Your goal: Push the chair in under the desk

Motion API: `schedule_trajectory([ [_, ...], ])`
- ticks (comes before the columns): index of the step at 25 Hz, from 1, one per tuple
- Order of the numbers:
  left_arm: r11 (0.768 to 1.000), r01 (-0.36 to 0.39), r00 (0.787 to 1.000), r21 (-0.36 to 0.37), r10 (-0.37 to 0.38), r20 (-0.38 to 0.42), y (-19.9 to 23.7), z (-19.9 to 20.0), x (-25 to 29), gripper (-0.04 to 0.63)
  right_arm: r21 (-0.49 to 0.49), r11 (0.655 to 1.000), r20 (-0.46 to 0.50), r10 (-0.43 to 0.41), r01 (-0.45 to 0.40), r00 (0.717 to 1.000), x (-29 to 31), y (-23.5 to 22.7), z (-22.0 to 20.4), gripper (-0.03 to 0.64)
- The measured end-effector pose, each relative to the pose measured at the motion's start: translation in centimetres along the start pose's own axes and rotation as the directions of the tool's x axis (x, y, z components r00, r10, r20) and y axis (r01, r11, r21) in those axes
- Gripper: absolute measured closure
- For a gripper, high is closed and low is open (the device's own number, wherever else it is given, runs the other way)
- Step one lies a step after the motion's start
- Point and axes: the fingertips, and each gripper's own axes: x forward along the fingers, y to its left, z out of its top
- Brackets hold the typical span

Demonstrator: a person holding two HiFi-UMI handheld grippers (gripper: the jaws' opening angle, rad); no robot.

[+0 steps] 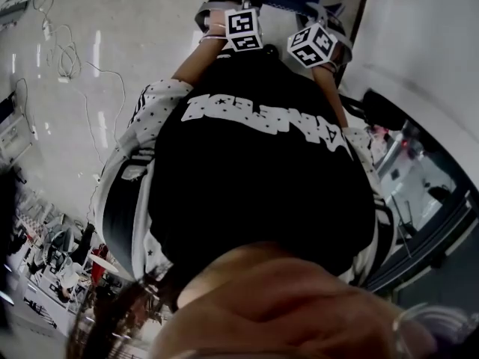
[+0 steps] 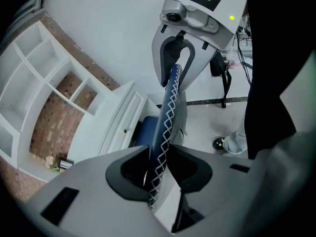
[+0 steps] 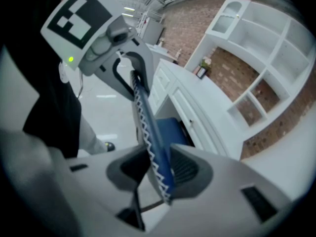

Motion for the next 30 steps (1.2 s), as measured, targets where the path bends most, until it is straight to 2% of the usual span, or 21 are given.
schedule_trajectory([
  [13,0.999,0.038,0.999,0.020,-0.038,0.029,1.5,-0.5,1.0,0.453,0.028,1.000,-0.029,-0.005,0.006,1.000,1.2,-1.2,0.8,0.476],
  [30,0.998,0.044,0.998,0.036,-0.045,0.053,3.1,0.1,2.7,0.451,0.040,0.999,-0.045,-0.018,0.020,0.999,2.6,-3.3,0.8,0.469],
])
